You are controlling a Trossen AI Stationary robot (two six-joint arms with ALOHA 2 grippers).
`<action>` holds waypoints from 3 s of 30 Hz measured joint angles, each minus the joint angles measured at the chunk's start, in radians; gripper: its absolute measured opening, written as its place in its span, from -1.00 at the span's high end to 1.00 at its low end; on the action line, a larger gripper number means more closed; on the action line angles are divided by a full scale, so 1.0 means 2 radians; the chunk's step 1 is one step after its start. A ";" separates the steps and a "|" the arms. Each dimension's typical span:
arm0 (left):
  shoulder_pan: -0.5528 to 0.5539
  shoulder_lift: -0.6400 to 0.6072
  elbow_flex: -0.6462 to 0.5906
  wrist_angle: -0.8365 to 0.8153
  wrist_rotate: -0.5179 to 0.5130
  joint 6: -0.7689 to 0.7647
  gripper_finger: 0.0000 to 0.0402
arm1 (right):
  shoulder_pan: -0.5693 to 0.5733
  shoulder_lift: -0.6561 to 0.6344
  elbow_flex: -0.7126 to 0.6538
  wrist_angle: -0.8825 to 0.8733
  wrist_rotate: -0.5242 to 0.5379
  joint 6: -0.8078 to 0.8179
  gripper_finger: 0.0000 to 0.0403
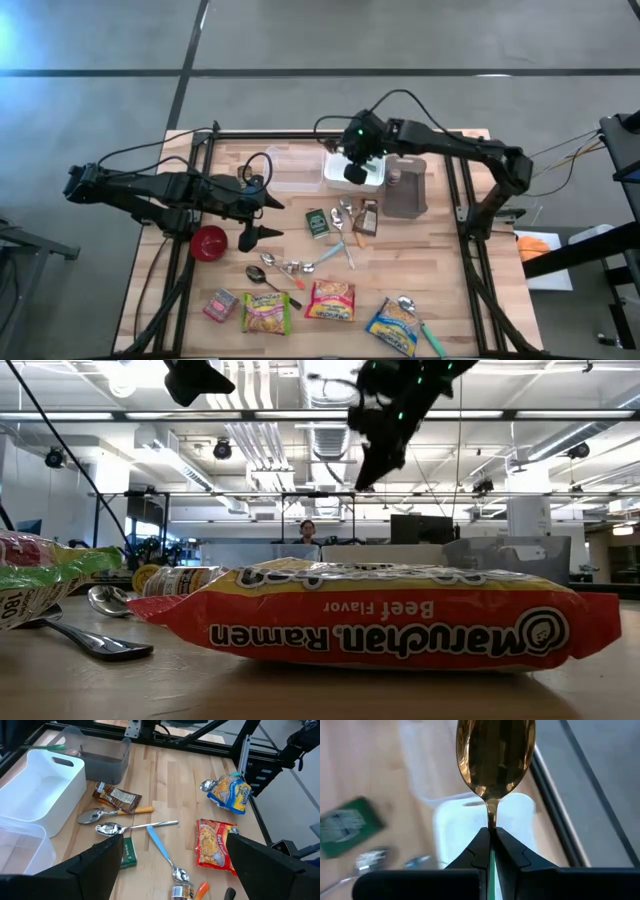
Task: Pick & Place Food Item
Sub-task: Put the green spoon into the white bin, then put the blue noodle pack into the transparent bin
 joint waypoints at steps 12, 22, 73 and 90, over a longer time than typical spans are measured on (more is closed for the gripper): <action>0.000 0.000 0.000 0.000 0.000 0.000 -0.77 | -0.048 0.074 0.000 0.009 -0.033 0.046 0.96; 0.000 0.000 0.000 0.000 0.000 0.000 -0.77 | -0.049 0.101 -0.001 0.003 -0.033 0.067 0.96; 0.000 0.000 0.000 0.000 0.000 0.000 -0.77 | -0.049 0.176 -0.002 -0.040 -0.035 0.104 0.33; 0.000 0.000 0.000 0.000 0.000 0.000 -0.77 | -0.048 0.142 -0.002 -0.057 -0.036 0.113 0.05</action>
